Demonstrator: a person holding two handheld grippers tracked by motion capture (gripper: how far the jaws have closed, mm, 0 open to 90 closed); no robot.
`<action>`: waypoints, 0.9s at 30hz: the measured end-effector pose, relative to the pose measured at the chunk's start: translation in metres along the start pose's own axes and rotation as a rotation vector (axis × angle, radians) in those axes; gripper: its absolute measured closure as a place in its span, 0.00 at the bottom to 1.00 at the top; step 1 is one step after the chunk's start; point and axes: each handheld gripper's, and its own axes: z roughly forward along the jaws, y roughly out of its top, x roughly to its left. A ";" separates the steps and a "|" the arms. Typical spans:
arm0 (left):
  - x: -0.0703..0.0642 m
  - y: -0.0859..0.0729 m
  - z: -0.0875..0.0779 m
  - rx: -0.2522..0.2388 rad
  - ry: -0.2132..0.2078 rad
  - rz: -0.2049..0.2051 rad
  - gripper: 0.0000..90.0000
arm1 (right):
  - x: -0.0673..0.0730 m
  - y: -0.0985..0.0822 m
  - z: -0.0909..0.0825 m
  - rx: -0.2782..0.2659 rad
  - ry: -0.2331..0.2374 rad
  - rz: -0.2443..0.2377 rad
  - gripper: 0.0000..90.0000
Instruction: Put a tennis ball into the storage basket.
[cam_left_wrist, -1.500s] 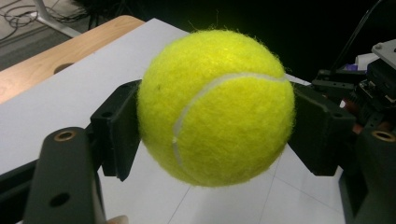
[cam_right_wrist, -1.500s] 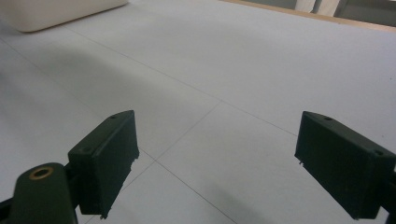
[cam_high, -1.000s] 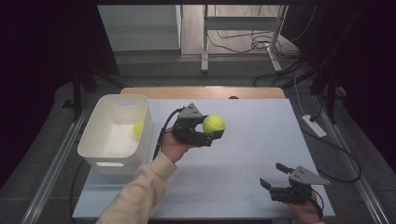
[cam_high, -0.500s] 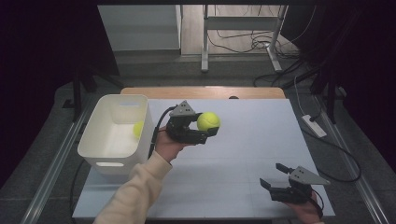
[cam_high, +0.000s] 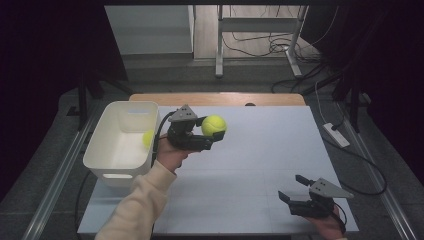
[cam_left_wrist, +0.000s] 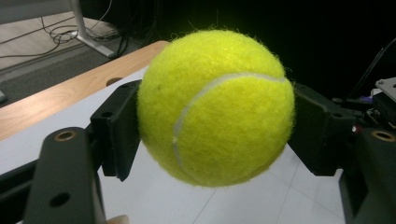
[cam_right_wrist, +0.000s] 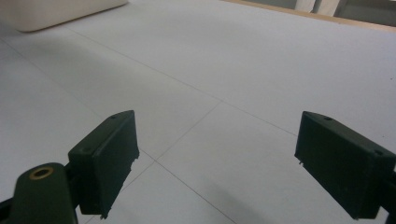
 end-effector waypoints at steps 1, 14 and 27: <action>0.002 0.000 -0.002 -0.004 0.004 -0.005 0.30 | 0.000 0.000 0.000 0.000 0.000 0.000 0.14; 0.012 -0.002 -0.021 -0.014 0.047 -0.014 0.30 | 0.000 0.000 0.000 0.001 -0.003 0.000 0.14; 0.023 -0.002 -0.042 -0.038 0.087 -0.033 0.30 | 0.000 0.000 0.000 0.003 -0.006 0.000 0.14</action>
